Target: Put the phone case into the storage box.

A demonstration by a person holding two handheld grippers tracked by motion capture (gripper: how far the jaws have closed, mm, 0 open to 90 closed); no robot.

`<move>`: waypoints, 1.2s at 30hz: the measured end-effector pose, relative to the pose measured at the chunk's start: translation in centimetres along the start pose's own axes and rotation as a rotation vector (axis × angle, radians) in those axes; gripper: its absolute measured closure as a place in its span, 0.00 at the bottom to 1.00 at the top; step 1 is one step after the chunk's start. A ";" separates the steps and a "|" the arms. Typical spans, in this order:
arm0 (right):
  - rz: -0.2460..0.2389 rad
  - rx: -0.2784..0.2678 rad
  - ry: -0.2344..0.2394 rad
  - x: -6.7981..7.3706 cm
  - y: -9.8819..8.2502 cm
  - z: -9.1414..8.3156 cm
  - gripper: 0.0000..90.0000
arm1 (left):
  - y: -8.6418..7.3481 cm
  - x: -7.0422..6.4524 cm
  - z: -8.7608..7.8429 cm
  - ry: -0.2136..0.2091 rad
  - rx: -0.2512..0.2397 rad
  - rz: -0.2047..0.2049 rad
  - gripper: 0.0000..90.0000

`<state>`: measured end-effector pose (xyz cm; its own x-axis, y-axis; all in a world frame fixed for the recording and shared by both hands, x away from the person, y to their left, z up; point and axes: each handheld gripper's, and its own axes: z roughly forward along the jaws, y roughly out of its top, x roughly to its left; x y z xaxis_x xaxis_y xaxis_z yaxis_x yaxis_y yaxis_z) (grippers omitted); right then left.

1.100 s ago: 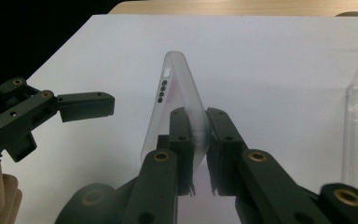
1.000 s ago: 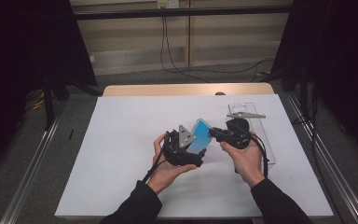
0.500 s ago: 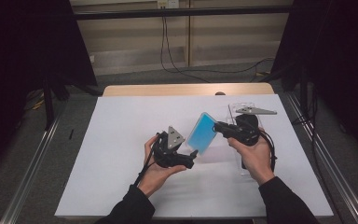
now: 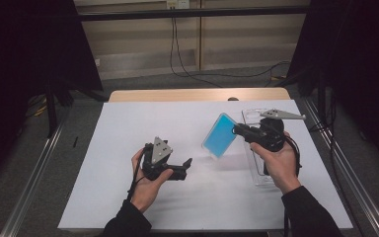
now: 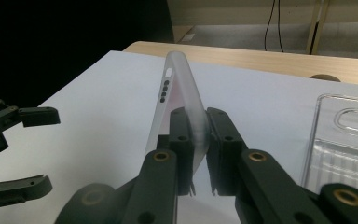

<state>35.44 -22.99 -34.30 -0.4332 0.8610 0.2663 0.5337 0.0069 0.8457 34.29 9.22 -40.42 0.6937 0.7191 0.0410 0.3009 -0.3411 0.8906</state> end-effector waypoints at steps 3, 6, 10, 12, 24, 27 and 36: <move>-0.009 -0.007 0.000 -0.4 0.2 -0.4 0.90 | -0.8 0.7 -0.8 0.008 -0.047 -0.019 0.04; -0.017 -0.008 0.001 -0.7 0.3 -0.7 0.90 | -1.8 1.4 -1.5 0.033 -0.088 -0.023 0.05; -0.012 -0.033 0.005 -1.1 0.5 -1.0 0.90 | -2.6 2.5 -2.6 0.032 -0.089 -0.060 0.06; -0.018 -0.038 0.004 -1.2 0.7 -1.2 0.90 | -2.9 2.9 -3.2 0.033 -0.092 -0.063 0.06; -0.041 -0.070 0.000 -2.4 1.8 -2.7 0.90 | -5.1 4.1 -6.3 0.036 -0.137 -0.109 0.06; -0.043 -0.077 -0.002 -2.6 1.9 -2.9 0.90 | -5.6 4.3 -7.1 0.037 -0.149 -0.114 0.04; -0.061 -0.106 0.009 -3.6 2.3 -4.0 0.90 | -6.9 4.7 -8.2 0.071 -0.151 -0.097 0.04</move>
<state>35.32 -28.07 -31.50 -0.4693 0.8560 0.2166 0.4265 0.0050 0.9045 30.13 19.96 -42.69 0.6165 0.7871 -0.0207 0.2587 -0.1776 0.9495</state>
